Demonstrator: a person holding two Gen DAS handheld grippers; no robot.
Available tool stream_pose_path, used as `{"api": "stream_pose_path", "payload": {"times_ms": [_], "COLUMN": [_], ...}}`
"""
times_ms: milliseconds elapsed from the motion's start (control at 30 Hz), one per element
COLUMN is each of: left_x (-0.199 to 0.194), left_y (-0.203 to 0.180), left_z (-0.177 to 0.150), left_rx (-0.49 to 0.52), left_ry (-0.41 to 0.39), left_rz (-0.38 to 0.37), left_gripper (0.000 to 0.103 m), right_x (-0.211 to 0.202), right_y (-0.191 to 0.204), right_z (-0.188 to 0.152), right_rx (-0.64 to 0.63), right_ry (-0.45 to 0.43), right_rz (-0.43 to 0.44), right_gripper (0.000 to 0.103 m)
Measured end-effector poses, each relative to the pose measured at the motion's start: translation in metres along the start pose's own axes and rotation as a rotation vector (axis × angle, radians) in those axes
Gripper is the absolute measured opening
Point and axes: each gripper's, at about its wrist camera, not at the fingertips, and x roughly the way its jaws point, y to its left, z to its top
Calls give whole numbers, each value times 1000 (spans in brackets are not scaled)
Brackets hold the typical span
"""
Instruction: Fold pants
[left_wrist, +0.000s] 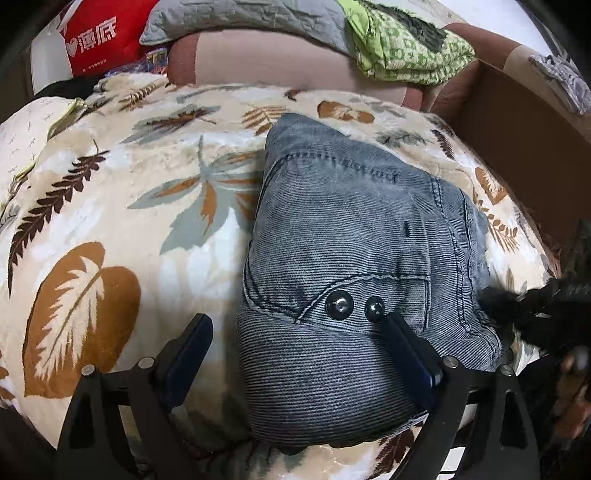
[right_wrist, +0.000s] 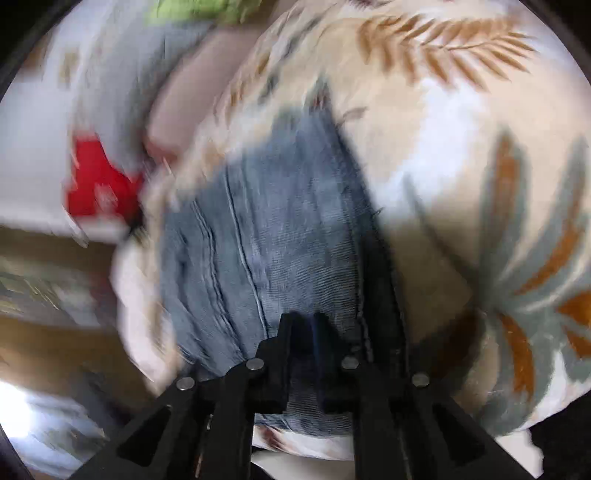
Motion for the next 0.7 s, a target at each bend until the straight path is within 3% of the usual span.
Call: {"api": "stream_pose_path", "payload": {"times_ms": [100, 200, 267, 300, 367, 400, 433, 567, 667, 700], "left_x": [2, 2, 2, 2, 2, 2, 1, -15, -35, -33], "left_y": [1, 2, 2, 2, 2, 3, 4, 10, 9, 8], "left_z": [0, 0, 0, 0, 0, 0, 0, 6, 9, 9], "left_rx": [-11, -15, -14, -16, -20, -22, -29, -86, -76, -66], "left_ry": [1, 1, -1, -1, 1, 2, 2, -14, -120, -122], "left_rz": [-2, -6, -6, -6, -15, -18, -30, -72, -62, -47], "left_gripper": [96, 96, 97, 97, 97, 97, 96, 96, 96, 96], "right_x": [-19, -19, -2, 10, 41, 51, 45, 29, 42, 53], "right_y": [38, 79, 92, 86, 63, 47, 47, 112, 167, 187], "right_z": [10, 29, 48, 60, 77, 80, 79, 80, 82, 80], "right_rx": [-124, -240, -283, -273, -214, -153, -134, -329, -494, -565], "right_ry": [-49, -71, -77, -69, -16, 27, 4, -29, -15, 13], "right_rz": [-71, -25, -6, -27, -198, -211, -178, -260, -286, -297], "right_gripper": [15, 15, 27, 31, 39, 40, 41, 45, 80, 82]}}
